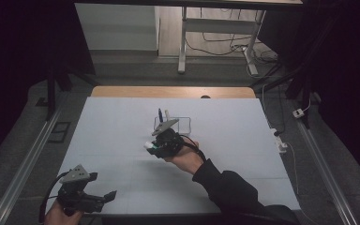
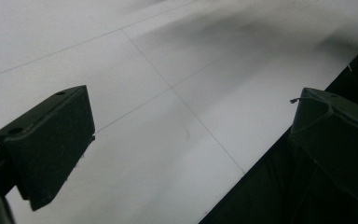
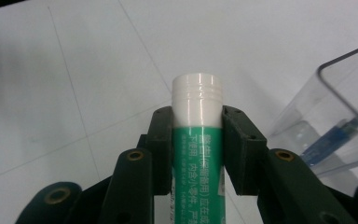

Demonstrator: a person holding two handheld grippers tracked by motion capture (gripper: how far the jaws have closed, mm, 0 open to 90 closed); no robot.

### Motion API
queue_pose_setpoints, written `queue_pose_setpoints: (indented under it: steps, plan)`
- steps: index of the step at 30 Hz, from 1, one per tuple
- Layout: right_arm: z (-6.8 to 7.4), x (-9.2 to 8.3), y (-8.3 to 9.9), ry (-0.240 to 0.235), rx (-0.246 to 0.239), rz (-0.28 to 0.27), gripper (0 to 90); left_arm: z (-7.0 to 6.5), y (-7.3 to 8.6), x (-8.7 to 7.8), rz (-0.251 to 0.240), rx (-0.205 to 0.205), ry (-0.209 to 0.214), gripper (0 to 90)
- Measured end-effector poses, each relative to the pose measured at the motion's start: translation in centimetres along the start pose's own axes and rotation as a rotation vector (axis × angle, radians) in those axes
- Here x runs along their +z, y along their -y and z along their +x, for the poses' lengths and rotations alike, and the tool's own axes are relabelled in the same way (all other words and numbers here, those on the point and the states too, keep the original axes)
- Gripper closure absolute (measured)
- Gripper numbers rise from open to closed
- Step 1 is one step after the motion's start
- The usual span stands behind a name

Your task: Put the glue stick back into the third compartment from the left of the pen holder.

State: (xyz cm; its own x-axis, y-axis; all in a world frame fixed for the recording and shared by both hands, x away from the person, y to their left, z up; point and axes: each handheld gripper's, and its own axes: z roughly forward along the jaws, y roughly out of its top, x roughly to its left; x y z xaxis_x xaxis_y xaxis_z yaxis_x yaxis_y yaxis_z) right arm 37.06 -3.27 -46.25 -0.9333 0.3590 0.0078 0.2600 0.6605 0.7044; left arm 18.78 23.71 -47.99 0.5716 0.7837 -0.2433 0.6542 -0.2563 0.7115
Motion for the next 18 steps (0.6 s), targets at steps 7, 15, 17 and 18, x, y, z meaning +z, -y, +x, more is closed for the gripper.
queue_pose_setpoints:
  steps: [7,15,17,18]
  plan:
    - [-0.4,-1.5,-0.4,0.01,0.026,-0.056,65.4,0.0,0.0,0.0,0.002,-0.002,0.0,0.0]
    - [-1.4,-3.4,-0.8,0.043,0.049,-0.126,65.4,0.0,0.0,0.0,0.002,0.0,0.0,0.0]
    - [-1.8,-3.9,-0.8,0.057,0.057,-0.139,65.4,0.0,0.0,0.0,0.003,0.002,-0.001,0.0]
    - [-2.1,-4.1,-0.8,0.062,0.06,-0.149,65.4,0.0,0.0,0.0,0.004,0.003,0.0,0.0]
